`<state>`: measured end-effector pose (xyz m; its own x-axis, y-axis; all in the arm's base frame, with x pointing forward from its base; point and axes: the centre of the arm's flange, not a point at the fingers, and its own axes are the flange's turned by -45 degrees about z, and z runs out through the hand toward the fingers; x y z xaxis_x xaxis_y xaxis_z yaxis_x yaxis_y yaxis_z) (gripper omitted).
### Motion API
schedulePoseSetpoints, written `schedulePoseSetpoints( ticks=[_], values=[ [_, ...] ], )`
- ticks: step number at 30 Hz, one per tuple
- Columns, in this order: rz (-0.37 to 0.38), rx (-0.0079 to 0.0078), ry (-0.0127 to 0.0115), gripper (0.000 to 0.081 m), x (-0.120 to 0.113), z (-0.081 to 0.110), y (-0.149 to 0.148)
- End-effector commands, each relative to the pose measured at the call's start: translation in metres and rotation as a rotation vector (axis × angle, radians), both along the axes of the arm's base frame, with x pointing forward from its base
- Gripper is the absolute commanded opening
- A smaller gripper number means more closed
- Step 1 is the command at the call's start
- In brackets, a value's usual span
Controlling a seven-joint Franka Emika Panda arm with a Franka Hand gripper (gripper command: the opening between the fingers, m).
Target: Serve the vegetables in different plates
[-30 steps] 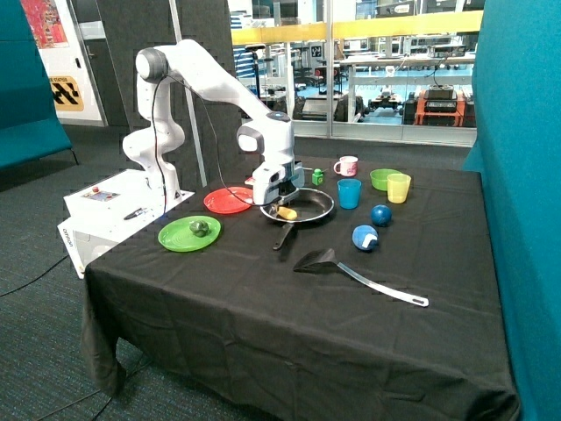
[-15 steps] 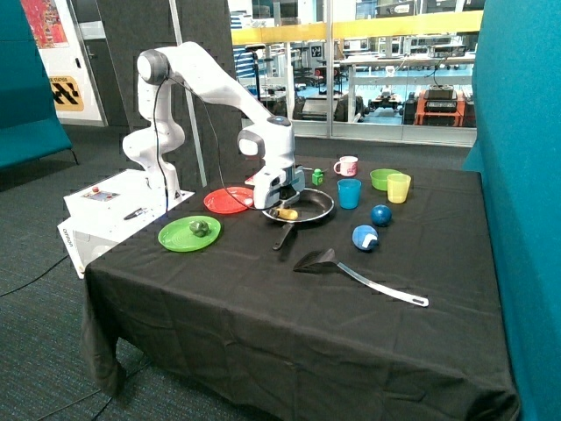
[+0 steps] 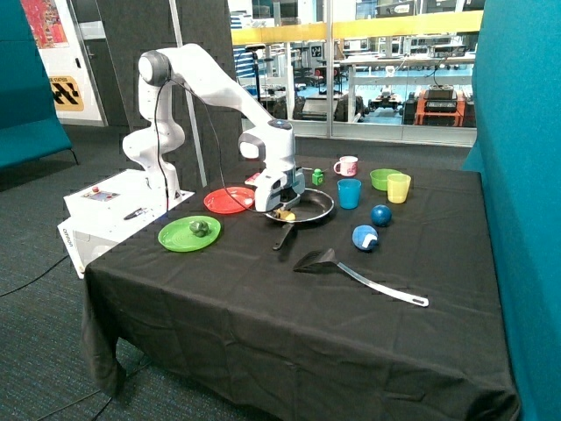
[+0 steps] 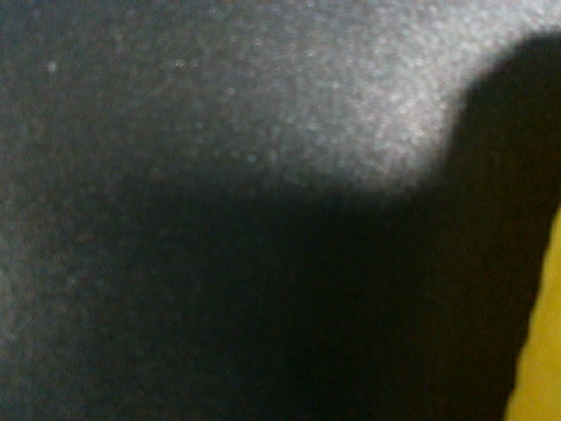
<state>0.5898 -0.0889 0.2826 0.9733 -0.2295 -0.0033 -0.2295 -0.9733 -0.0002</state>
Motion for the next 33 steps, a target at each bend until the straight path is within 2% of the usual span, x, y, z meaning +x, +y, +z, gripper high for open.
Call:
schedulePoseSetpoints(
  ticks=[1,8,11,12,15,17,33],
  values=[
    [0.016,-0.0009,-0.0032,0.0391,0.0013,-0.0034,0.0023],
    [0.020,-0.0009,-0.0032,0.0376,0.0034,-0.0067,0.0013],
    [0.024,-0.0009,-0.0032,0.0324,0.0033,-0.0082,0.0017],
    [0.022,-0.0009,-0.0032,0.0283,0.0035,-0.0085,0.0017],
    [0.028,-0.0009,-0.0032,0.0062,0.0035,-0.0090,0.0020],
    [0.028,-0.0009,-0.0032,0.0015,0.0037,-0.0091,0.0020],
    [0.038,-0.0009,-0.0032,0.0000,-0.0004,-0.0042,0.0018]
  ],
)
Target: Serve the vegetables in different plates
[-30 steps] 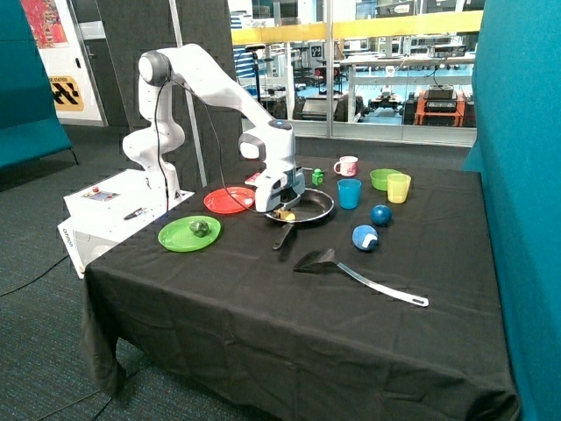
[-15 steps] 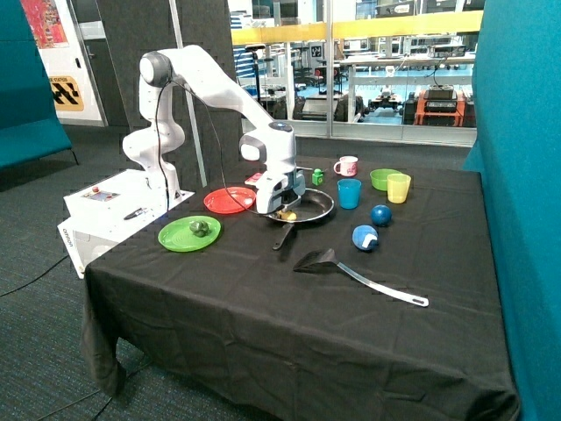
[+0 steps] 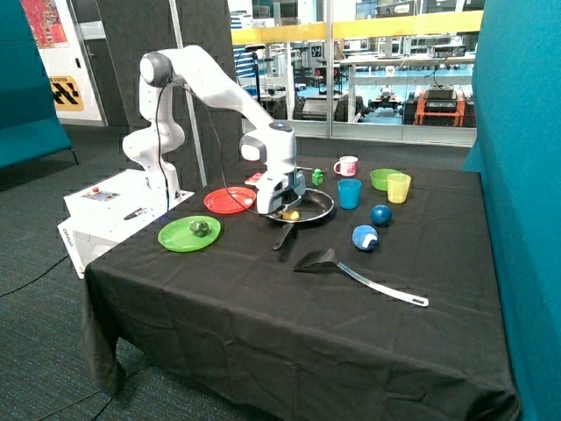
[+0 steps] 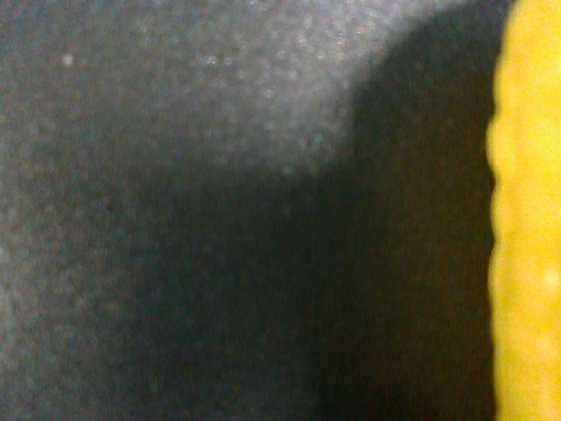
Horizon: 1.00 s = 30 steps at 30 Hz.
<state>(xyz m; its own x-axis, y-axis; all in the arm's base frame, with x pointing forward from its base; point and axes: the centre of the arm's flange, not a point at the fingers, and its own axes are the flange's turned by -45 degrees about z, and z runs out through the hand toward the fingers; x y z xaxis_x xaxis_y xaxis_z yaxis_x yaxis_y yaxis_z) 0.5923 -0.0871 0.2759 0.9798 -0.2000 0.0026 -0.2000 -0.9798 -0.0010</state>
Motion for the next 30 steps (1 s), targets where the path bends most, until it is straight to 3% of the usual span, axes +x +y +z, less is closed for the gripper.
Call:
schedulePoseSetpoints(
  ticks=[1,19,30],
  values=[
    [0.011,-0.0005,0.0027,0.0000,-0.004,0.005,0.000],
    [0.121,-0.0007,0.0027,0.0000,-0.015,0.066,0.026],
    [0.269,-0.0009,0.0027,0.0000,-0.045,0.096,0.065]
  ],
)
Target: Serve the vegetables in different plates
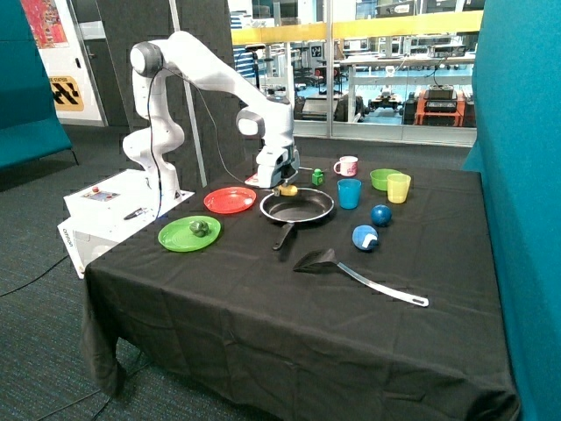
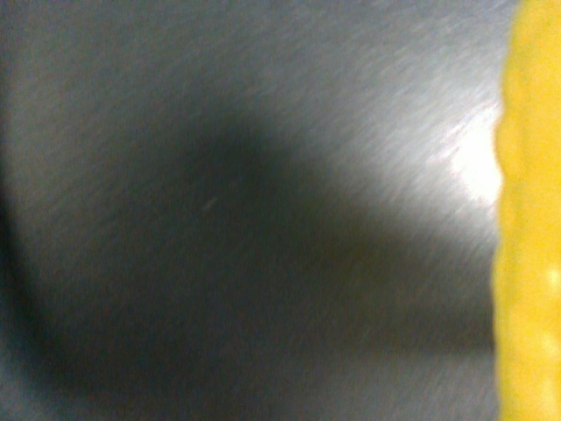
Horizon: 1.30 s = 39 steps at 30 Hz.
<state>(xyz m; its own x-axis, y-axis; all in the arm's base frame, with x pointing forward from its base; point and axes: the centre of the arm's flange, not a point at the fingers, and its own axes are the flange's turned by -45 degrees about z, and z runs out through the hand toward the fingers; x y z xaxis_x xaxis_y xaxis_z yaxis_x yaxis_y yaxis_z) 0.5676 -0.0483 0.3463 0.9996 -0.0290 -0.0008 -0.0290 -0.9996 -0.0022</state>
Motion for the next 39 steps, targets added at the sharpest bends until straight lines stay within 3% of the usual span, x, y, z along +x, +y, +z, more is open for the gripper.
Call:
schedulePoseSetpoints(
  ticks=[1,15,32,39],
  values=[
    [0.106,-0.0022,-0.0009,0.0000,-0.024,0.028,0.029],
    [0.164,-0.0022,-0.0010,0.0000,-0.069,0.050,0.036],
    [0.268,-0.0022,-0.0011,0.0000,-0.138,0.037,0.038],
    [0.243,-0.0022,-0.0010,0.0000,-0.164,0.023,0.027]
  ],
)
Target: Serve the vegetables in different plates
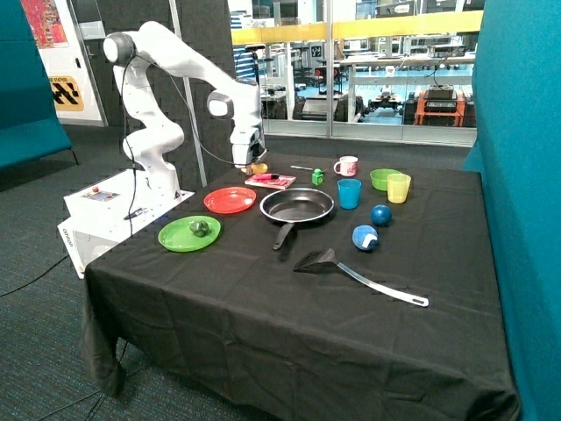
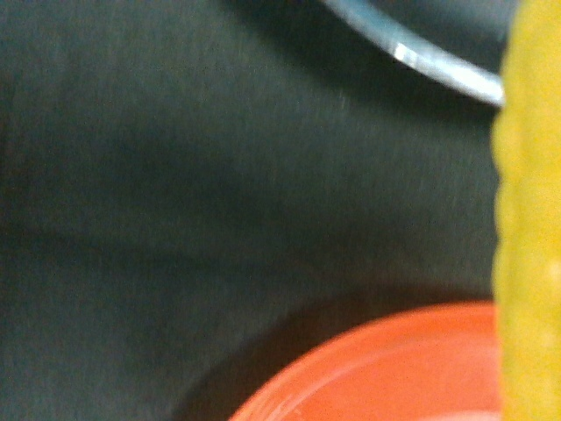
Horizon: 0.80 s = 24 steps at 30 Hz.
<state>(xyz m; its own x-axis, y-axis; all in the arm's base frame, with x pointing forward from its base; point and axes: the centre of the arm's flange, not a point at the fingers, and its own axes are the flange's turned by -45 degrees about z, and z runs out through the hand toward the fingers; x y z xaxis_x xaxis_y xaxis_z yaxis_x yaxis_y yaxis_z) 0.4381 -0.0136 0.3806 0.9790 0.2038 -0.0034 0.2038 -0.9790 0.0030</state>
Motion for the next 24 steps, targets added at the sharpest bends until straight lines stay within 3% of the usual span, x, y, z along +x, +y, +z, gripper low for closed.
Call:
schedulePoseSetpoints(
  ticks=[1,16,24],
  values=[
    [0.002,0.0037,-0.0028,0.0000,-0.038,-0.014,-0.011],
    [-0.046,0.0036,-0.0028,0.0000,-0.077,-0.044,-0.037],
    [-0.060,0.0036,-0.0029,0.0000,-0.080,-0.064,-0.041]
  ],
)
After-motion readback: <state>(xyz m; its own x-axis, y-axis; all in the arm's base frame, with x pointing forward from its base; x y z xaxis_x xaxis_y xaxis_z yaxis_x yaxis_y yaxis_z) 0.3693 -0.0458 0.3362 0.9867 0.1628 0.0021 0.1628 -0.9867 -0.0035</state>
